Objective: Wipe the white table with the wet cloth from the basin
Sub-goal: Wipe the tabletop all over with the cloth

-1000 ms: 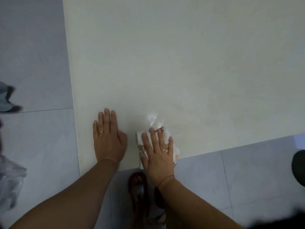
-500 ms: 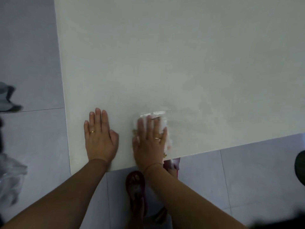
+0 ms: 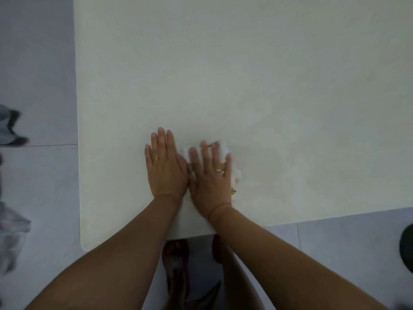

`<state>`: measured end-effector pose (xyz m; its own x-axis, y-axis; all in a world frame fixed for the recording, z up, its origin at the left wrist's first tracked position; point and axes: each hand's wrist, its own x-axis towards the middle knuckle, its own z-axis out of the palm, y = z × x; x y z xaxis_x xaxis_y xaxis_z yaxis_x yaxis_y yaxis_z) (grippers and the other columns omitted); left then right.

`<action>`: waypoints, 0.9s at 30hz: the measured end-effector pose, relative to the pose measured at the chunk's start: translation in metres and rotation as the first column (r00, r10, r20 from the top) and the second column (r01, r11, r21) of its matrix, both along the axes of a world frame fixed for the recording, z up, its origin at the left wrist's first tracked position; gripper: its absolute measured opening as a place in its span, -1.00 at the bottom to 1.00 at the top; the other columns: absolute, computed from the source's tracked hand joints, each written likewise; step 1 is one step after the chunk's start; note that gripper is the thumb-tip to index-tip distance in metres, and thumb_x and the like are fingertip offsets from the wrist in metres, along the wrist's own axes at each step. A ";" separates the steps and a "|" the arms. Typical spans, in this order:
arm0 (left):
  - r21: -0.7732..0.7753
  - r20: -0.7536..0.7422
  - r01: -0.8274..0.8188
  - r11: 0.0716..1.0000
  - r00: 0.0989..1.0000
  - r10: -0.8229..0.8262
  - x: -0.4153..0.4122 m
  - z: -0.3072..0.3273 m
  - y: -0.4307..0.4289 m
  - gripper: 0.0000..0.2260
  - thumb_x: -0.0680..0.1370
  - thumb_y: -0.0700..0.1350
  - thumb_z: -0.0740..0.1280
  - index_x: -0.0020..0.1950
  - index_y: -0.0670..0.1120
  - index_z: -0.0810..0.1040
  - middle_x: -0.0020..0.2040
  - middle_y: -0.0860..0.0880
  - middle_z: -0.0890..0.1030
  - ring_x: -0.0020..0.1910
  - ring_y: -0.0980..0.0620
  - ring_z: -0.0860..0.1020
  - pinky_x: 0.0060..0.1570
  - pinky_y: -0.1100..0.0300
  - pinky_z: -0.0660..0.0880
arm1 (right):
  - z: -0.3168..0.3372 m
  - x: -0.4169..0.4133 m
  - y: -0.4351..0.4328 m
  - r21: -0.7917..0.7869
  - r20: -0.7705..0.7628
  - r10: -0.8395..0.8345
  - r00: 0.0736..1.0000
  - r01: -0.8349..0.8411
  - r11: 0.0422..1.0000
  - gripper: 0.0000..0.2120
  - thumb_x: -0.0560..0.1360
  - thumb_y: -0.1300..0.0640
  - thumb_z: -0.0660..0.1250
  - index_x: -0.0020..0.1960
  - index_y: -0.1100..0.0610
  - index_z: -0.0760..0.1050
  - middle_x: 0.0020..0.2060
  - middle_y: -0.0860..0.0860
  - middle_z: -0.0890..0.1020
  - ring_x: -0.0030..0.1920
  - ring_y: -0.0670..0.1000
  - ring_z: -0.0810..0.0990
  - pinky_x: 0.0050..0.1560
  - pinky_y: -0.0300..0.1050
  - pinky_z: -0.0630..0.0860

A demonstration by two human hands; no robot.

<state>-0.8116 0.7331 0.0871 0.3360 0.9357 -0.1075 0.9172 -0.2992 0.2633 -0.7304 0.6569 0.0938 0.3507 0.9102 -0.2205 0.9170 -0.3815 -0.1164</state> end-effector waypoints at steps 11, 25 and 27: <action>-0.015 -0.049 -0.013 1.000 0.999 0.012 0.000 -0.001 -0.002 -0.45 0.55 -0.08 -0.04 0.54 -0.21 0.12 0.55 -0.18 0.14 0.55 -0.11 0.06 0.52 -0.04 -0.02 | -0.006 0.088 0.054 0.025 0.006 -0.335 0.942 0.335 0.942 -0.44 0.59 -0.08 -0.05 0.55 0.02 -0.06 0.55 0.08 -0.02 0.54 0.15 -0.09 0.45 0.25 -0.23; -0.038 -0.029 -0.024 0.999 0.999 0.022 0.002 0.000 0.000 -0.44 0.51 -0.11 0.01 0.51 -0.23 0.20 0.53 -0.19 0.21 0.53 -0.13 0.12 0.50 -0.08 0.05 | -0.006 0.105 0.096 0.039 0.007 -0.283 0.959 0.282 0.959 -0.42 0.58 -0.10 -0.09 0.55 0.02 -0.08 0.56 0.07 -0.01 0.54 0.14 -0.08 0.47 0.27 -0.18; -0.049 -0.051 -0.022 0.999 0.999 0.020 0.002 0.001 0.000 -0.44 0.52 -0.10 0.01 0.52 -0.22 0.18 0.53 -0.19 0.19 0.54 -0.12 0.10 0.50 -0.07 0.03 | -0.001 0.068 0.092 0.075 -0.023 -0.030 0.999 0.032 0.997 -0.42 0.55 -0.10 0.02 0.53 0.06 0.10 0.52 0.12 0.15 0.52 0.19 0.09 0.44 0.33 -0.05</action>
